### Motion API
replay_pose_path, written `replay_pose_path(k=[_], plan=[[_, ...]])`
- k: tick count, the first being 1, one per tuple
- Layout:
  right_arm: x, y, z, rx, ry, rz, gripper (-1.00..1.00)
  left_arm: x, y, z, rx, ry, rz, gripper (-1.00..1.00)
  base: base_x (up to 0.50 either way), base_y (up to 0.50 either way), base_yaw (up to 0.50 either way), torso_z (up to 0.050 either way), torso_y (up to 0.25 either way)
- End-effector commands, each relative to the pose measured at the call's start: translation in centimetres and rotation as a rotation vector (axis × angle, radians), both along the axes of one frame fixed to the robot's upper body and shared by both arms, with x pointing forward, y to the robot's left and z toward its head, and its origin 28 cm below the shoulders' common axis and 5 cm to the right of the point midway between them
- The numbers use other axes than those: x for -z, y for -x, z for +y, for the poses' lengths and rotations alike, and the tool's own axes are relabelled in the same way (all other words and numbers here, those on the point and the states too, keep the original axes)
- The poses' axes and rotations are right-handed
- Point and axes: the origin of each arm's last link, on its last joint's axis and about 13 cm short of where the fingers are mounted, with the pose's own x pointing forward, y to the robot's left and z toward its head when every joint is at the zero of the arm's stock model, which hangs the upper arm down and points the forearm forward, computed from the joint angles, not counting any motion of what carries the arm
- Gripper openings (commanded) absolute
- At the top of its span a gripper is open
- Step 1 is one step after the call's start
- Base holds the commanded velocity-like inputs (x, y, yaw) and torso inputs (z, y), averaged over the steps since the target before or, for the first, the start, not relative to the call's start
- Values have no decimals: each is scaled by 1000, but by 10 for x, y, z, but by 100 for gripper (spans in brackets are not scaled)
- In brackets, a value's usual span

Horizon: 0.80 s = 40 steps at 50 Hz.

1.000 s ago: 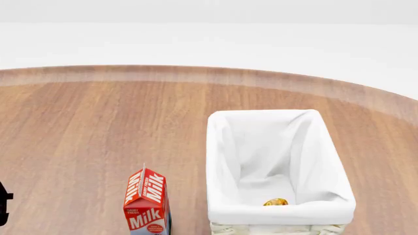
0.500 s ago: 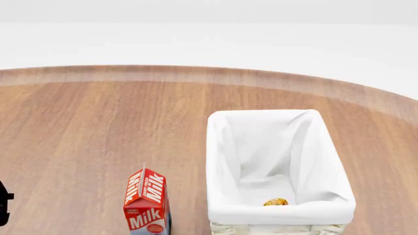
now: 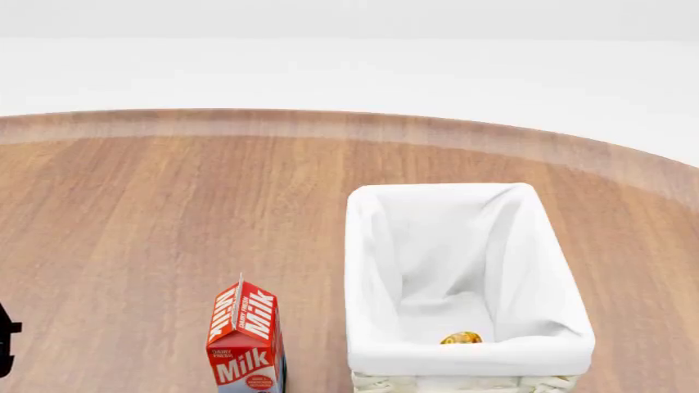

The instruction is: Pick up the alphabet soup and the tomato sauce, and put them in the basket.

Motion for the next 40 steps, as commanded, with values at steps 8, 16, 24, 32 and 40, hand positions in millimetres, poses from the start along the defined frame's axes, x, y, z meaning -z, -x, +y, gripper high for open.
replay_pose_path(k=[8,16,24,32,40], plan=[[6,-3,1,-2,8,4,100,0,0,-1,5,-3,1,100,0,0,0,0,0],[11,2,2,-7,6,27,100,-1,1,0,3,-2,-2,100,0,0,0,0,0],[13,4,3,-12,0,36,100,-1,0,0,4,-3,-1,100,0,0,0,0,0],[16,2,2,-3,3,42,100,-1,1,0,2,-5,-2,100,0,0,0,0,0],[20,0,0,6,5,50,100,-1,0,0,1,-5,-1,100,0,0,0,0,0]])
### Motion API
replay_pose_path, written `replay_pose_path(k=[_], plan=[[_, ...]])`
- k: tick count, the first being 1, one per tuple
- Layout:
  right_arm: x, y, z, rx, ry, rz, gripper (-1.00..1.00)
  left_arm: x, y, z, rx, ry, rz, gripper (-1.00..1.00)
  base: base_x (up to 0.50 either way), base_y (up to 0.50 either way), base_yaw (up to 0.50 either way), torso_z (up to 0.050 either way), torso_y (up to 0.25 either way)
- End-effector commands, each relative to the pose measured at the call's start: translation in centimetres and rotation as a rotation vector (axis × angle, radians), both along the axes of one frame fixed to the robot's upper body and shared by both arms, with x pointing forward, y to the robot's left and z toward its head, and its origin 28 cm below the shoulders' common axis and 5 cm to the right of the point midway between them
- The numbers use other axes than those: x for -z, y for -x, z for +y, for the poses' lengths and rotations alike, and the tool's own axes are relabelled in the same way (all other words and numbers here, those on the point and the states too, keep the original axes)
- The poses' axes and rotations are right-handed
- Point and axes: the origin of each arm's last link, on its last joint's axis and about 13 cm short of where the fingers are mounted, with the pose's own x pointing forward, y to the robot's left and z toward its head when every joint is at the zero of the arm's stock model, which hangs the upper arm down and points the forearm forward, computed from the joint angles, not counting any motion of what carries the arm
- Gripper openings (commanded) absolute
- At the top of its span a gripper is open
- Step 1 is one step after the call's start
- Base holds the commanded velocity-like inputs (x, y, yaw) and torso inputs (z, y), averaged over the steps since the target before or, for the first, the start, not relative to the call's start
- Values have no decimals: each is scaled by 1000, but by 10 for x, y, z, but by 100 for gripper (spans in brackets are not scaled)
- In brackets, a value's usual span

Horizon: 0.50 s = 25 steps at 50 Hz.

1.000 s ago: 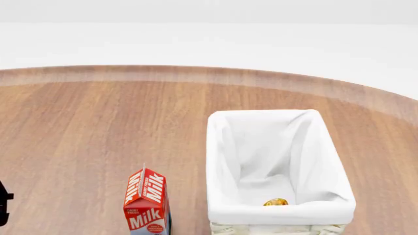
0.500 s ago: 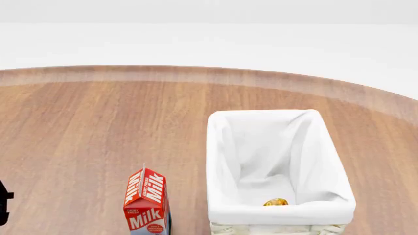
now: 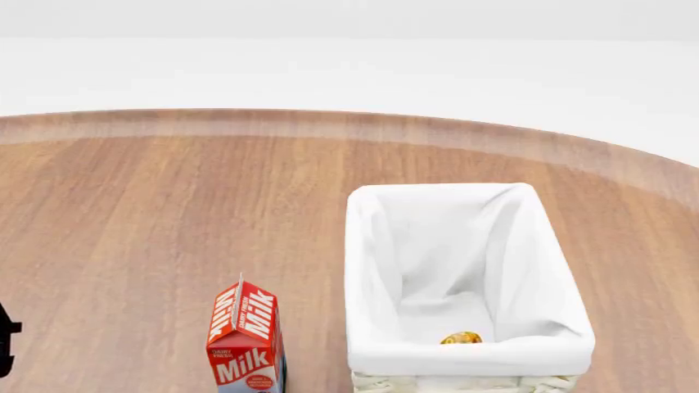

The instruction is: Pick up the alphabet soup and the tomato sauce, and put them in the basket.

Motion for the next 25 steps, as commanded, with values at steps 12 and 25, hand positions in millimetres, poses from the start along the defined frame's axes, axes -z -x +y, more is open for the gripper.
replay_pose_path(k=[12,25], plan=[[15,-3,-4,36,10,30,100,1,0,0,0,-1,3,100,0,0,0,0,0],[10,-3,-4,30,-3,5,-100,3,-1,0,0,-2,7,100,0,0,0,0,0]])
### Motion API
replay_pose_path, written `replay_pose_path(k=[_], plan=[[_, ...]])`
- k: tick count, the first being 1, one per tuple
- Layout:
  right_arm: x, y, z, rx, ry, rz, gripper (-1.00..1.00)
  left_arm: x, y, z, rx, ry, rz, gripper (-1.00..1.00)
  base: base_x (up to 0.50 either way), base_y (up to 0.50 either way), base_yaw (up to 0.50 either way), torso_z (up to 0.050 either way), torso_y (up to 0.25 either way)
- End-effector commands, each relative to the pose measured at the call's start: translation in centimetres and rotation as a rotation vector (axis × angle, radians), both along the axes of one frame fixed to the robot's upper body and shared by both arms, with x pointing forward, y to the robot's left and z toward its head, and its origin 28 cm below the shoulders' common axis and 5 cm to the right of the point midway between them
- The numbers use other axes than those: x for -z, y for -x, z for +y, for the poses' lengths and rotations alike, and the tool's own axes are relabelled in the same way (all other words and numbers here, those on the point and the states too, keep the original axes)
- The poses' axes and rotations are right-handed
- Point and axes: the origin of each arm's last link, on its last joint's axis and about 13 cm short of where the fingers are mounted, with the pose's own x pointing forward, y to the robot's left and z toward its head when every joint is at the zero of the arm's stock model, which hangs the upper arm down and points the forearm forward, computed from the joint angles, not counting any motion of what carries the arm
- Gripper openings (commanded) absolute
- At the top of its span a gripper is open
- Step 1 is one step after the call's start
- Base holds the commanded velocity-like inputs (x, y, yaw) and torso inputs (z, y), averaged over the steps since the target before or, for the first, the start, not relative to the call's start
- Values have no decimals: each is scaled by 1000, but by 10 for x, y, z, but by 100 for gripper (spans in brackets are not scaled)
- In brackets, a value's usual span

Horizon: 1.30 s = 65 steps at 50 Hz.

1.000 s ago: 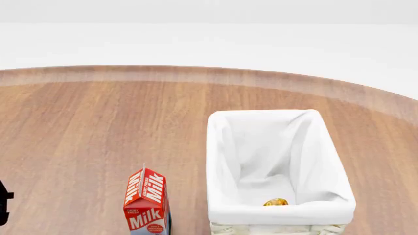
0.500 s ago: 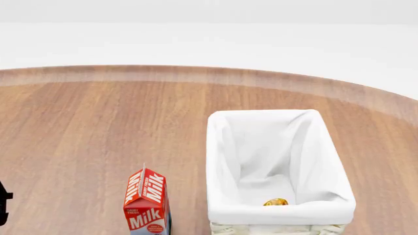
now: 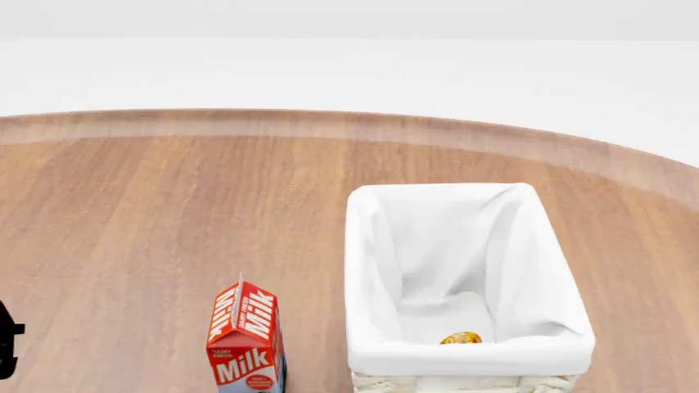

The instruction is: Pick up the alphabet soup and the tomato sauce, and put them in the basket.

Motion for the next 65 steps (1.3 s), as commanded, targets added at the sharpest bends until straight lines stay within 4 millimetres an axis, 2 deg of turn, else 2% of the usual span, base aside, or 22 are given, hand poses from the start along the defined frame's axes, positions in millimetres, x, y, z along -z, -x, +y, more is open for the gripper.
replay_pose_path(k=[1,8,18,27,30,31,35,47,50,54,56,59,61,65], plan=[[-5,-2,-1,-4,-4,-31,-100,1,0,0,1,0,3,100,0,0,0,0,0],[-27,-15,-8,43,-5,-117,-100,1,-1,-1,3,-2,4,100,0,0,0,0,0],[-36,-47,-34,216,29,-166,-100,-1,0,-2,5,-1,-1,100,0,0,0,0,0],[-62,-60,-38,241,-6,-234,-100,0,0,-2,6,-3,1,100,0,0,0,0,0],[-62,-60,-38,241,-6,-234,-100,0,0,-2,6,-3,1,100,0,0,0,0,0],[-75,-65,-39,249,-19,-276,-100,0,0,-2,5,-1,2,100,0,0,0,0,0],[-84,-71,-42,267,-18,-316,-100,0,0,-2,6,-5,4,100,0,0,0,0,0],[-147,-95,-49,304,-55,-529,-100,1,-1,-2,6,-5,4,100,0,0,0,1,0],[-152,-98,-50,310,-58,-556,-100,1,-2,-2,7,-5,6,100,0,0,0,0,0],[-171,-105,-53,334,-69,-607,-100,1,-1,-1,5,-6,6,100,0,0,0,0,0],[-173,-108,-54,342,-78,-624,-100,0,-1,-2,5,-7,5,100,0,0,0,0,0],[-190,-115,-58,366,-89,-657,-100,0,-1,-2,6,-7,5,100,0,0,0,0,0],[-188,-118,-58,368,-87,-671,-100,0,-1,-2,6,-6,5,100,0,0,0,0,0],[-206,-126,-60,380,-92,-707,-100,1,-1,-2,7,-7,8,100,0,0,0,0,0]])
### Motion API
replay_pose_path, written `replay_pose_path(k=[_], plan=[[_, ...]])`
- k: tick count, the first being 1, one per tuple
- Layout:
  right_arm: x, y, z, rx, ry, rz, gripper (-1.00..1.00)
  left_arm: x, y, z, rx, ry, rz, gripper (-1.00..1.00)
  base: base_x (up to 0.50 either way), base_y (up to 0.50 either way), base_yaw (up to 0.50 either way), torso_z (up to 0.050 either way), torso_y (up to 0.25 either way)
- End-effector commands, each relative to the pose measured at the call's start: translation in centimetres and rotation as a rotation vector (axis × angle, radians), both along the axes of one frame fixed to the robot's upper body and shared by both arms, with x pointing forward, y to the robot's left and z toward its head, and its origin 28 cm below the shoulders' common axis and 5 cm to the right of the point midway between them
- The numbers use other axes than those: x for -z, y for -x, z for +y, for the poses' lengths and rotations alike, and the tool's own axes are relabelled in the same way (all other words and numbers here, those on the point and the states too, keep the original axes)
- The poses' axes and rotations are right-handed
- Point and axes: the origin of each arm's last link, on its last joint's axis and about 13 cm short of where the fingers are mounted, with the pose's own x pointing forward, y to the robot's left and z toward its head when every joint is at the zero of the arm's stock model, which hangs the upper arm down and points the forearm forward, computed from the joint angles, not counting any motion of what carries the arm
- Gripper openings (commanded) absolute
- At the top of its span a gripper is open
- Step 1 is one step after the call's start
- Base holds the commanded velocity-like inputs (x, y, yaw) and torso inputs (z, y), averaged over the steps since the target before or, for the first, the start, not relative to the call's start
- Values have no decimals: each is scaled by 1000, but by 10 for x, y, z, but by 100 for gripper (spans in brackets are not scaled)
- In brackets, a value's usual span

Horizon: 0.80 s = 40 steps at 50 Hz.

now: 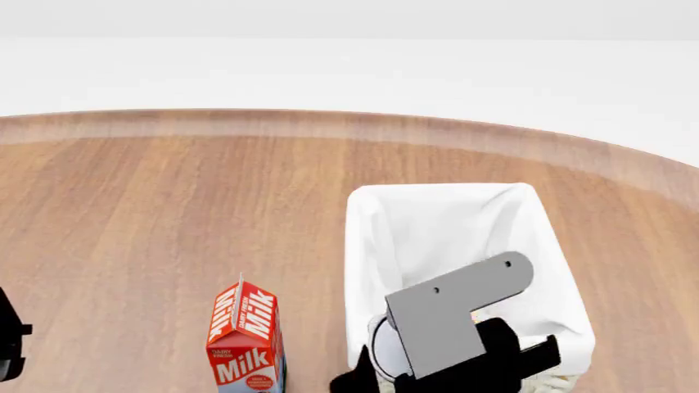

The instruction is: Pick up the alphabet soup and the tomato sauce, and put them in the basket.

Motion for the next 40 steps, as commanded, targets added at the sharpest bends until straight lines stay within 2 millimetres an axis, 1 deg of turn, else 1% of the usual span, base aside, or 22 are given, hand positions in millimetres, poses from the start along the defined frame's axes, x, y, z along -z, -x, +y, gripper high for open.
replay_pose_path(k=[1,3,6,9,11,13,17,18,23,28,34,37,40], plan=[[-42,-20,-8,42,-3,-138,-100,0,-1,0,2,1,2,100,0,0,0,0,0],[-46,-27,-10,55,-6,-154,-100,0,-1,0,2,0,2,100,0,0,0,0,0],[-53,-33,-11,63,-11,-167,-100,0,-1,0,2,0,3,100,0,0,0,0,0],[-56,-42,-12,77,-7,-177,-100,0,-1,0,1,1,4,100,0,0,0,0,3],[-60,-53,-13,93,-9,-186,-100,-1,-1,0,2,0,2,100,0,0,0,0,0],[-61,-58,-14,99,-12,-189,-100,-1,-1,0,2,-1,2,100,0,0,0,0,0],[-60,-74,-16,123,-13,-193,-100,-1,-1,0,2,1,2,100,0,0,0,0,0],[-56,-81,-17,131,-41,-165,-100,0,-1,0,2,1,3,100,0,0,0,0,0],[-41,-104,-20,162,-44,-129,-100,-1,0,1,-1,-1,1,100,0,0,0,0,0],[-29,-123,-26,208,-66,-95,-100,1,-1,0,1,1,4,100,0,0,0,0,0],[-13,-139,-33,239,-81,-65,-100,0,-1,1,1,1,0,100,0,0,0,0,0],[1,-149,-37,259,-88,-46,-100,0,-1,0,6,2,0,100,0,0,0,0,0],[11,-156,-39,271,-79,-26,-100,-1,-1,0,9,0,-2,100,0,0,0,0,0]])
